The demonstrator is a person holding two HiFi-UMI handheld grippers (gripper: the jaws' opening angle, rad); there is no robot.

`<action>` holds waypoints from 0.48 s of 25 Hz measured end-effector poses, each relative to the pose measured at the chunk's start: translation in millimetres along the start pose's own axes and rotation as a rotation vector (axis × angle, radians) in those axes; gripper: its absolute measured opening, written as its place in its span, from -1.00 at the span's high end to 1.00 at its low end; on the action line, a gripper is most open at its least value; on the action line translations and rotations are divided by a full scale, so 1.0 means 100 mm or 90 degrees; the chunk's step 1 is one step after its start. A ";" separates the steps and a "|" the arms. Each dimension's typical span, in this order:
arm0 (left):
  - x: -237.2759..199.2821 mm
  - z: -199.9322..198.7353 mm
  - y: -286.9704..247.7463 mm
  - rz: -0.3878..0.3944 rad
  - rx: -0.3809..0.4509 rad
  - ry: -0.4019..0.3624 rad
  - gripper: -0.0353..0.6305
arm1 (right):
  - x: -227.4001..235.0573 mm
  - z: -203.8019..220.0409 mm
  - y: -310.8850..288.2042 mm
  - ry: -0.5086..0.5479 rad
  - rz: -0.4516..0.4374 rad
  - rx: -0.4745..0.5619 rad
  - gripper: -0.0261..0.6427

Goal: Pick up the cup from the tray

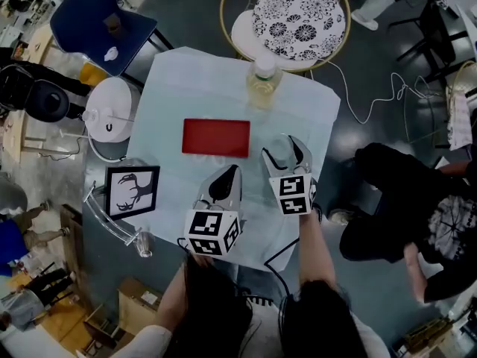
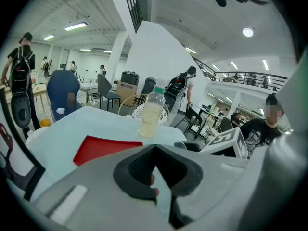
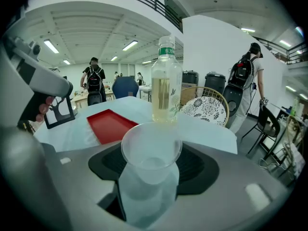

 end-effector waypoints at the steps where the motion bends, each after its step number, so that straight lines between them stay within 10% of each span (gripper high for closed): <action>1: -0.01 0.00 0.00 0.001 0.001 0.004 0.89 | 0.00 0.02 0.00 -0.001 0.001 0.000 -0.04; 12: -0.06 0.11 0.05 -0.004 -0.017 -0.008 0.89 | -0.03 0.11 0.01 -0.019 -0.037 0.001 -0.23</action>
Point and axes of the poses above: the fingertips, and each gripper's own axes: y backward along the fingers, x to its right, z out of its underside, the point moved 6 cm from there along y, backward along the fingers, and after that the axes turned 1 degree about -z, right-handed, at the moved point
